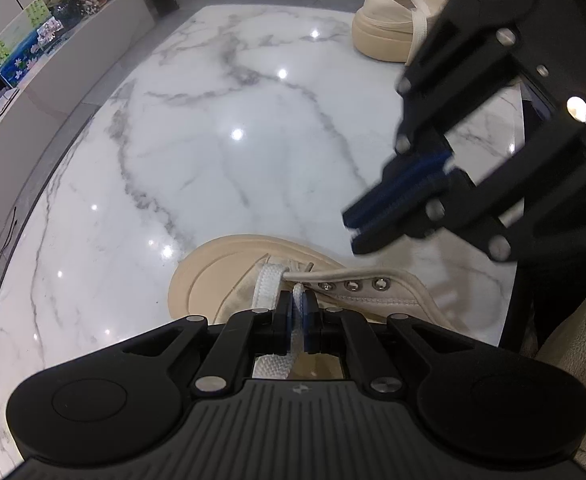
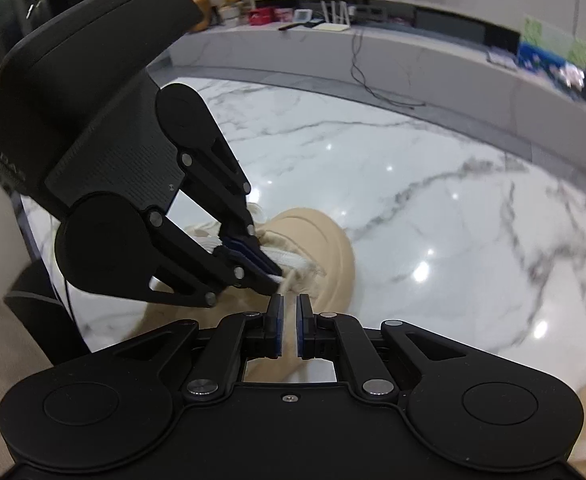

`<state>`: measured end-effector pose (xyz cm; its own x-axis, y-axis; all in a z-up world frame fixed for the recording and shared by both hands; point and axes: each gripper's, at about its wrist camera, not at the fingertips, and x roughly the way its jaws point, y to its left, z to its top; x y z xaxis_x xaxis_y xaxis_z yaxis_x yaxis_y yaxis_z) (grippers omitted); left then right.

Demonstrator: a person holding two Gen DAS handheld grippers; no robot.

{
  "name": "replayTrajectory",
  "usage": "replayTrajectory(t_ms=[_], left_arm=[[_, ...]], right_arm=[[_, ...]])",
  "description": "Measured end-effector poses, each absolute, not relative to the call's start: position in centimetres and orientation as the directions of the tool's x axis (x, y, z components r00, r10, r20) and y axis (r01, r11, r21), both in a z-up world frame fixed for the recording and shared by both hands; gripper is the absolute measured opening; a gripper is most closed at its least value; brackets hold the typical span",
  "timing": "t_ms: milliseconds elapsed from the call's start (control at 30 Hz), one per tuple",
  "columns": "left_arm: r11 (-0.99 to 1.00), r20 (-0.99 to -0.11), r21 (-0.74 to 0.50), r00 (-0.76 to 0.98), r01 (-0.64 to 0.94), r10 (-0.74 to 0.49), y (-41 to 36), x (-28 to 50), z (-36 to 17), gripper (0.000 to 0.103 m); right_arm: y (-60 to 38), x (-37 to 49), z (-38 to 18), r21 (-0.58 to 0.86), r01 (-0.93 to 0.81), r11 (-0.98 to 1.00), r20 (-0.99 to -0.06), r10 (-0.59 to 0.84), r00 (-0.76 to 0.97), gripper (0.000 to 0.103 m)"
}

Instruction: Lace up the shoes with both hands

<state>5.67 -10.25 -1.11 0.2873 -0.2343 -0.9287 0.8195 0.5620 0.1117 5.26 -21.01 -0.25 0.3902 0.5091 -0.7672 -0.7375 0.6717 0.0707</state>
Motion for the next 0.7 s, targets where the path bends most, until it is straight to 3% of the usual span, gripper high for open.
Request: replayTrajectory(t_ms=[200, 300, 633, 700], left_arm=[[0.557, -0.931, 0.103, 0.277, 0.824, -0.238, -10.3, 5.9, -1.3, 0.004], [0.557, -0.933, 0.096, 0.27, 0.825, -0.239, -10.4, 6.1, -1.4, 0.004], [0.56, -0.936, 0.092, 0.264, 0.823, -0.235, -10.5, 6.3, -1.5, 0.004], [0.562, -0.936, 0.089, 0.263, 0.822, -0.235, -10.4, 6.4, -1.5, 0.004]], right_arm=[[-19.8, 6.3, -1.6, 0.006, -0.837, 0.547, -0.788, 0.518, 0.333, 0.005], [-19.3, 6.8, -2.5, -0.036, -0.881, 0.473, -0.802, 0.512, 0.308, 0.013], [-18.0, 8.2, -3.9, -0.068, -0.952, 0.3, -0.827, 0.516, 0.221, 0.013], [-17.8, 8.3, -4.1, -0.073, -0.957, 0.282, -0.831, 0.514, 0.215, 0.009]])
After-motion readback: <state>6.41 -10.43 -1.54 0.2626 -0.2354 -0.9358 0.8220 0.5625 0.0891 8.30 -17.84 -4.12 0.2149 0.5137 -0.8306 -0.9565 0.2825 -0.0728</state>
